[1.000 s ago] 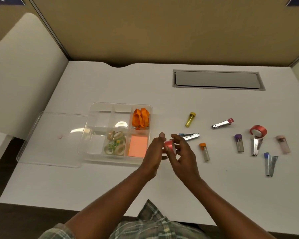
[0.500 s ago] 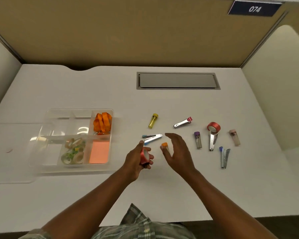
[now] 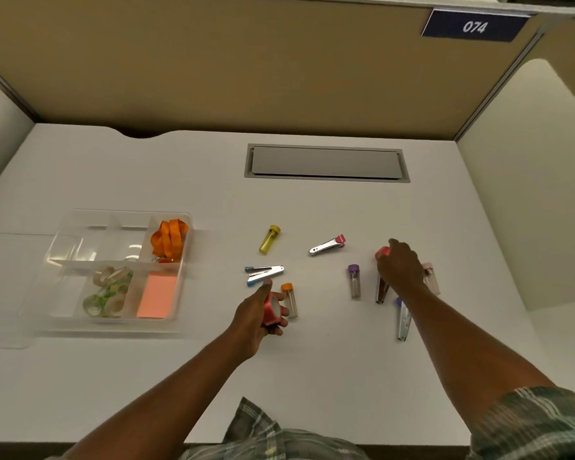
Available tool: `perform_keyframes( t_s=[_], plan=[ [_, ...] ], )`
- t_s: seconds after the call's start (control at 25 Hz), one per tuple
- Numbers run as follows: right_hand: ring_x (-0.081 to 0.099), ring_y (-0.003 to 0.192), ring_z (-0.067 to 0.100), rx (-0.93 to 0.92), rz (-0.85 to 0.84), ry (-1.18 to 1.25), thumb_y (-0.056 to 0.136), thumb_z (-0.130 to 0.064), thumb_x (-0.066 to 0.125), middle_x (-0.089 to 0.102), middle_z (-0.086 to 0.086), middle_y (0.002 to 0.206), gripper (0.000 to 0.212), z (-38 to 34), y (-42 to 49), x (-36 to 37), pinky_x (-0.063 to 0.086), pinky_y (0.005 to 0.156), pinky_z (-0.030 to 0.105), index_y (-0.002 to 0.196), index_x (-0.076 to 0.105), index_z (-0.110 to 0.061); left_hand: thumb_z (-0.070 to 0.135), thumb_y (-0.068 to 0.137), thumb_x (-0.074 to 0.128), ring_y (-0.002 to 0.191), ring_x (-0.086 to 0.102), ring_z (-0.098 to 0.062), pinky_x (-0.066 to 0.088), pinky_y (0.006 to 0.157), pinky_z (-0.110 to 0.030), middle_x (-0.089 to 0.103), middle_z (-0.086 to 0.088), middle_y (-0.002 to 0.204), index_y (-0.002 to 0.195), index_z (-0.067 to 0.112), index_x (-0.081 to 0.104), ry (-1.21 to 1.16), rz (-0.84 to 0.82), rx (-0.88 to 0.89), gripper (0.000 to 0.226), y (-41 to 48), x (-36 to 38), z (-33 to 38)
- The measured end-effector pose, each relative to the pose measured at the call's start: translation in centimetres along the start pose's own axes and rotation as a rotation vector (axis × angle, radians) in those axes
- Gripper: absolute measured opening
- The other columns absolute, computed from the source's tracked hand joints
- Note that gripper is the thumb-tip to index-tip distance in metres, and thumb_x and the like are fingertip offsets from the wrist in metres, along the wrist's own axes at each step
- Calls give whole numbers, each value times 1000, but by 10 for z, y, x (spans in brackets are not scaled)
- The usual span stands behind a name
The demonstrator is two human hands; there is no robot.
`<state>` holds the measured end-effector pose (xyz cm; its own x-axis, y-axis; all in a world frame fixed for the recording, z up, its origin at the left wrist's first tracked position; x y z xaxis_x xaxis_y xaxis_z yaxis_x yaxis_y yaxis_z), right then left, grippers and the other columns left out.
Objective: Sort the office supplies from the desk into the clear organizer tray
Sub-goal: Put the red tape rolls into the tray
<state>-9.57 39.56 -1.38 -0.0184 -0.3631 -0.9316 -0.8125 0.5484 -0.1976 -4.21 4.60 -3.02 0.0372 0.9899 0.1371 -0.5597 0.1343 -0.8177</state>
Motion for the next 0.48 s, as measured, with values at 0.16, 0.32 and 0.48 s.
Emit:
perform_keyframes(
  t_s=[0.16,0.32,0.48],
  plan=[
    [61,99,37,16,32,142,97,-25,48,64,19,104,27,3,4,-1,51,85,45,109,60,-4,47,99,48,66,64,-28,51,55,-34,70,-23,96,110,3,66,-20,27,12,48,0,-1,-2],
    [61,94,25,-100,95,276,91,-37,62,64,9,106,31,-30,-9,-15,49,78,35,109,63,-11,46,98,51,68,65,-27,50,57,-33,72,-21,95,109,5,67,-58,38,23,46,-2,-11,-7],
    [59,90,10,-228,0,578,83,-35,75,63,-7,101,27,-86,-55,-5,45,73,25,102,63,-20,39,96,51,71,63,-27,49,56,-32,71,-20,94,111,3,66,-155,47,47,41,-9,-30,-3]
  ],
)
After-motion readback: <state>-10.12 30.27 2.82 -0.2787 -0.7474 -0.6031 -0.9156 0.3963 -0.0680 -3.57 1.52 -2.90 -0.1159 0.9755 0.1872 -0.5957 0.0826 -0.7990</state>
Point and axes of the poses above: each hand's wrist, its own y-axis towards the middle knuckle, its own x-axis out of the palm, z = x × y, the point moved 8 cm from there along y, towards the middle knuckle
